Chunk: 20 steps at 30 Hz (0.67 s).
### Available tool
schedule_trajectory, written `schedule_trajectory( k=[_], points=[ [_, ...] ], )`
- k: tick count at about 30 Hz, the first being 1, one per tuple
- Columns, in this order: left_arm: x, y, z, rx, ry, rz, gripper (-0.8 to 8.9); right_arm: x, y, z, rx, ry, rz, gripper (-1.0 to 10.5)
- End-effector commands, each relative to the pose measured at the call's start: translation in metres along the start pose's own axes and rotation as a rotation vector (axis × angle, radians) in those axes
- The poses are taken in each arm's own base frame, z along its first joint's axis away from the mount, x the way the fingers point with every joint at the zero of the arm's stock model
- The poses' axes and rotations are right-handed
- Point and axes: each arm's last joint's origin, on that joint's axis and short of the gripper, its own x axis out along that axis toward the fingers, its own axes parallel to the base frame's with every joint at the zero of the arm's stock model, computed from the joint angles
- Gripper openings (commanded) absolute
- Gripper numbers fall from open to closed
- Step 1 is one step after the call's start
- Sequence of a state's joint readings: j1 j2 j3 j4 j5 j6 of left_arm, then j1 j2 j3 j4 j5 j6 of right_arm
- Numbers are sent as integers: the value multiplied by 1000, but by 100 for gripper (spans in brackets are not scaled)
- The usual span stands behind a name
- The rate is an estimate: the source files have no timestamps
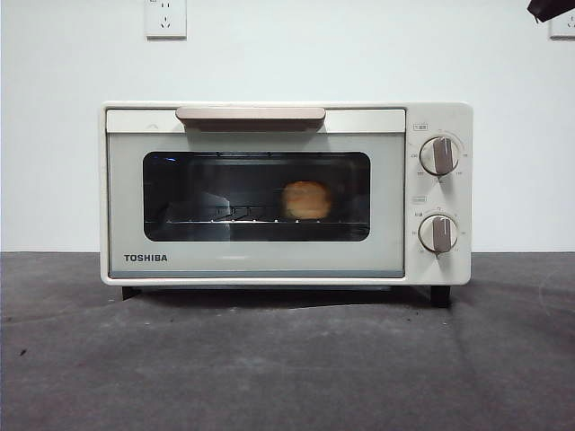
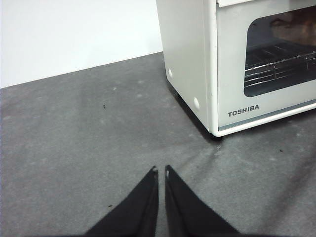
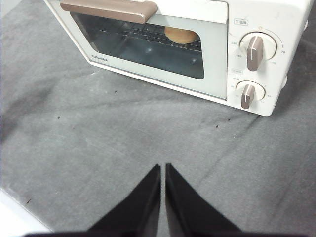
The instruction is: The left arm flap open the oven, the right arm pick bread and place it into oven, the left arm flap close the oven
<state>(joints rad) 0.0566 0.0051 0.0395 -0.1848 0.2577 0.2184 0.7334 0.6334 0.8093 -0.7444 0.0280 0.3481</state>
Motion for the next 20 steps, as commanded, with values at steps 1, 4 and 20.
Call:
schedule_trajectory(
  k=[1,4,20],
  points=[
    [2,-1,-7,-9,25,-2,30,-3,3,4,-2,-17,13,12],
    [2,-1,-7,-9,25,-2,30,-3,3,4,-2,-17,13,12],
    [2,-1,-7,-9,25,-2,30,-17,-7,10,13,-155,-45,12]
  ],
)
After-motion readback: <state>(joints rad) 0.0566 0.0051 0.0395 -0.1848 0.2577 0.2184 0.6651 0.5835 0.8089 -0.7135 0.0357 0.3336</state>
